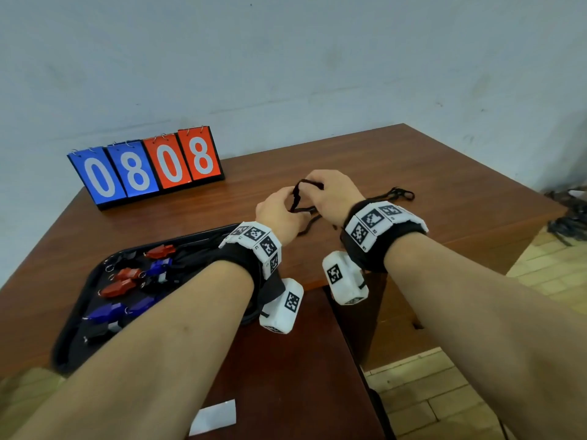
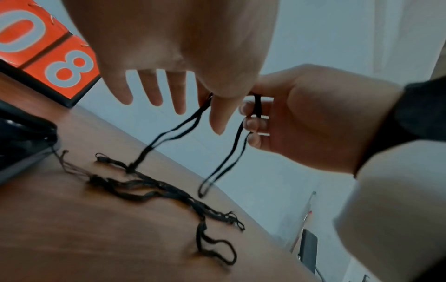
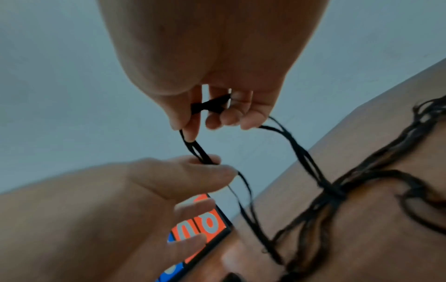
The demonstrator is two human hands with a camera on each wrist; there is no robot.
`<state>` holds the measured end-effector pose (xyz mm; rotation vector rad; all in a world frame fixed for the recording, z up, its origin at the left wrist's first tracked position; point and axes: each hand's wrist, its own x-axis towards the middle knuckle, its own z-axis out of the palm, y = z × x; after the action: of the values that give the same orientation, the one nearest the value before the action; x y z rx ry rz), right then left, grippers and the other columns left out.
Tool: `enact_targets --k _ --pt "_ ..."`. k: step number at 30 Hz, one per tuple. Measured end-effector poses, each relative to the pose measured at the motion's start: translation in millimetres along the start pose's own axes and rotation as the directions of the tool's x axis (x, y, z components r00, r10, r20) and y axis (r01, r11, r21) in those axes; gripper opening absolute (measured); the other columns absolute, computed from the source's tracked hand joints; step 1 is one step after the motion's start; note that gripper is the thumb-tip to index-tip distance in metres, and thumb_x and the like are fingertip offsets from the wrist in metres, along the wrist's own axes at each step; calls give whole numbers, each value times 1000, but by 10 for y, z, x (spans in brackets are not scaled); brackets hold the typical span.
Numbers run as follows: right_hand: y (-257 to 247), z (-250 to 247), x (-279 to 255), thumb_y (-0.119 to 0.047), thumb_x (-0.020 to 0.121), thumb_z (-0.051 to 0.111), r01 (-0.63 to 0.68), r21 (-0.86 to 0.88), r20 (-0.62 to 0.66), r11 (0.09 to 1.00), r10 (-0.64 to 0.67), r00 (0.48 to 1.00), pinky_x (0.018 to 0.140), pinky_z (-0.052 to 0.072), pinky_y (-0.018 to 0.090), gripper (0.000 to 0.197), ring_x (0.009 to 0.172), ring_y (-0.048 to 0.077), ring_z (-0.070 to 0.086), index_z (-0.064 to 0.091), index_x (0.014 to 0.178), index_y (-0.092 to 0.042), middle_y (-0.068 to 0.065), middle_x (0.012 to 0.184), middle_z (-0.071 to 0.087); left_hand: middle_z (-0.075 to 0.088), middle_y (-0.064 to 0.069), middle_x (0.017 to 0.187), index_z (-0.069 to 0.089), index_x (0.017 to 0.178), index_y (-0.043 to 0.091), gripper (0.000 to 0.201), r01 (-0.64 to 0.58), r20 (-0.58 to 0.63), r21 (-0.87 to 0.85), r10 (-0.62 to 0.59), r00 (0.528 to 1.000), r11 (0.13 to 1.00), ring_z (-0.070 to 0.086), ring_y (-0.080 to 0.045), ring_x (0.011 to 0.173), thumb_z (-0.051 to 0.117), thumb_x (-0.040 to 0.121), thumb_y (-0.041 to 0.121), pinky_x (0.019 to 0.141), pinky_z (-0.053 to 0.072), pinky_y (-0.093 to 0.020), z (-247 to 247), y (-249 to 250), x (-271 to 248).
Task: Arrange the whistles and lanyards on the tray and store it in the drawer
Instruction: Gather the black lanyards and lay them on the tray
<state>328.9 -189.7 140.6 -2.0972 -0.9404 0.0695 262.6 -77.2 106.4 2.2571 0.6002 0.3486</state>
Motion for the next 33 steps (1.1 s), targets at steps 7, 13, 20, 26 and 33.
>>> enact_targets --k 7,13,20,26,33 --pt "-418 -86 -53 -28 92 50 60 37 -3 998 -60 998 66 45 35 29 71 24 56 65 81 -6 10 79 66 48 2 62 56 79 11 23 -81 -105 -104 70 992 991 41 -14 52 48 97 23 56 34 -28 -423 164 -225" --pt "-734 87 -134 -26 84 65 -14 23 102 1000 12 995 62 42 28 15 64 17 51 66 78 -12 3 71 59 60 -2 75 66 96 7 25 -97 -145 -113 80 986 989 48 -12 60 47 98 24 58 38 -26 -889 53 -484" --pt "-1325 462 -184 -27 83 70 -18 55 195 998 7 981 52 36 24 16 54 12 44 66 79 -12 -2 60 51 65 -3 80 70 89 13 23 -79 -148 -61 69 987 995 53 -13 68 51 96 25 66 42 -27 -1545 -257 -819" --pt "-1731 725 -170 -24 84 67 52 146 239 988 -86 967 66 46 23 16 70 12 54 73 87 -10 5 82 66 69 -12 93 69 97 13 17 10 -104 -92 -19 994 996 54 -13 69 57 93 24 65 44 -24 -1894 -556 -994" --pt "-1906 860 -110 -20 92 61 -13 398 294 917 -114 949 68 55 24 14 61 13 61 68 83 -12 6 76 68 72 -1 106 66 102 20 21 76 139 -270 -39 989 960 64 -22 107 67 82 14 102 44 -45 -1973 -725 -1053"
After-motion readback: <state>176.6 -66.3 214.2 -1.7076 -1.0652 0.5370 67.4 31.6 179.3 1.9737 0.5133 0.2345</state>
